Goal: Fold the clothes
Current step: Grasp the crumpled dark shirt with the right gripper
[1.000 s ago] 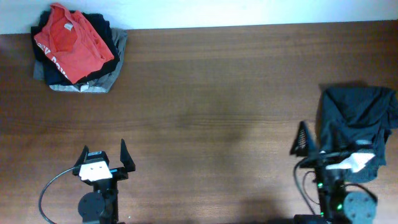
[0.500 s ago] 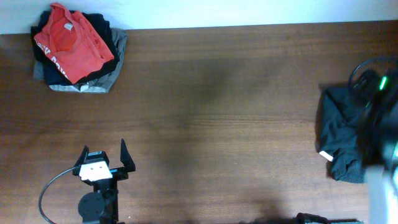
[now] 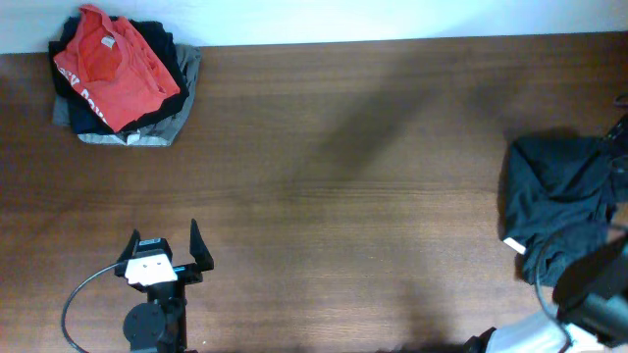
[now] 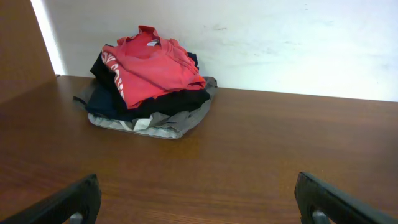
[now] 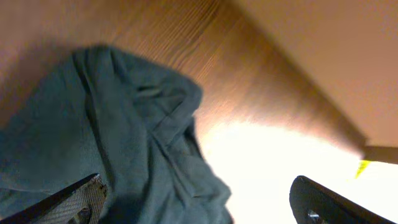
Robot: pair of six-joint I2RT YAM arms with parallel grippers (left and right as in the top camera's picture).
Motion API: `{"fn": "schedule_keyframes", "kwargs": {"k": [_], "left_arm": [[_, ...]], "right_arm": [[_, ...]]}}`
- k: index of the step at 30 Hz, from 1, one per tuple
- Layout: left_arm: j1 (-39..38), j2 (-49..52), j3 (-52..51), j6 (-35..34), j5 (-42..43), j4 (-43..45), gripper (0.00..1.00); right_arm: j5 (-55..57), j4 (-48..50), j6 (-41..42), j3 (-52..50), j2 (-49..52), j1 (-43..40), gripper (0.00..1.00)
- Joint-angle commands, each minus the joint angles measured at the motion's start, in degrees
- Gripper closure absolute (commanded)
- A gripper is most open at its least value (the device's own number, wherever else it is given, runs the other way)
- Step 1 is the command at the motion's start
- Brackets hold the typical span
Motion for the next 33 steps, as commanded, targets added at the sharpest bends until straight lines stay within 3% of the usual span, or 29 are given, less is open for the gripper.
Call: {"fn": "schedule_keyframes", "kwargs": {"k": [1,8,30,32,33], "left_arm": [[-0.33,-0.39,-0.31,-0.52,0.37,0.11,0.01],[-0.33,-0.39,-0.31,-0.52,0.37,0.11,0.01],[-0.33,-0.39,-0.31,-0.52,0.37,0.11,0.01],[-0.33,-0.39,-0.31,-0.52,0.37,0.11,0.01],[-0.33,-0.39,-0.31,-0.52,0.37,0.11,0.01]], "right_arm": [[-5.66,0.02,0.00,1.36,3.98,-1.42,0.01],[-17.22,0.50,-6.25,1.36,10.69,-2.08,0.07],[-17.40,2.69,-10.71,1.25,16.94,-2.12,0.06],[-17.75,2.82,-10.71,1.25,17.09,-2.12,0.10],[-18.01,2.84,-10.73,1.25,17.09,-2.12,0.16]]}}
